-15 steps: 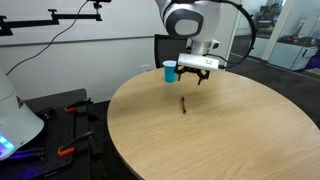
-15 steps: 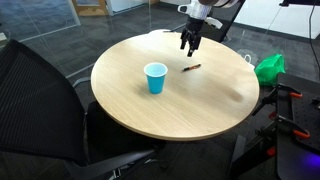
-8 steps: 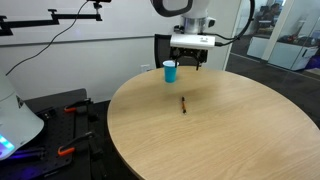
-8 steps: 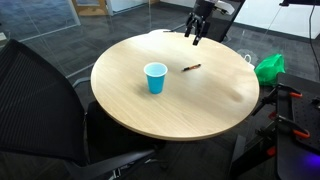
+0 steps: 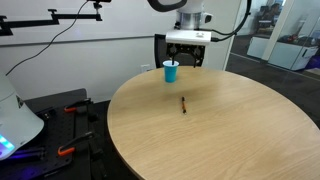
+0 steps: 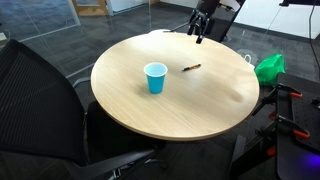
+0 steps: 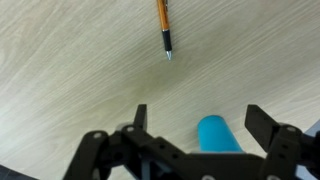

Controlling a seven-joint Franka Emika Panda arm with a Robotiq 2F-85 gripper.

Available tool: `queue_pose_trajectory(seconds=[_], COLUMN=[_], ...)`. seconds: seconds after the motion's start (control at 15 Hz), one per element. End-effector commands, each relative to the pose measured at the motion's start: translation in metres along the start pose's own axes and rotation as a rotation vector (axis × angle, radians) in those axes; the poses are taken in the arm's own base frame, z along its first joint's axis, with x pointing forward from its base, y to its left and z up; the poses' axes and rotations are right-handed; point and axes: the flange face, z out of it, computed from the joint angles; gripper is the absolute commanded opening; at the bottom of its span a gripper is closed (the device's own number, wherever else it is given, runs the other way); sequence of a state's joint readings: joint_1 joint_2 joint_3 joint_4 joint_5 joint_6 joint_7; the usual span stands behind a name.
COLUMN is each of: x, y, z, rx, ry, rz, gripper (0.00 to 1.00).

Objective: Remove the pen from the cup

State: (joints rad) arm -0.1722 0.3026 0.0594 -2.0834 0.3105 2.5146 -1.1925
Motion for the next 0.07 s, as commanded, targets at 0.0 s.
queue_pose_trajectory(seconds=[0.0], x=[0.0003], y=[-0.0001], z=[-0.0002], rx=[0.0], ry=[-0.001], rz=[0.0], gripper=[1.0])
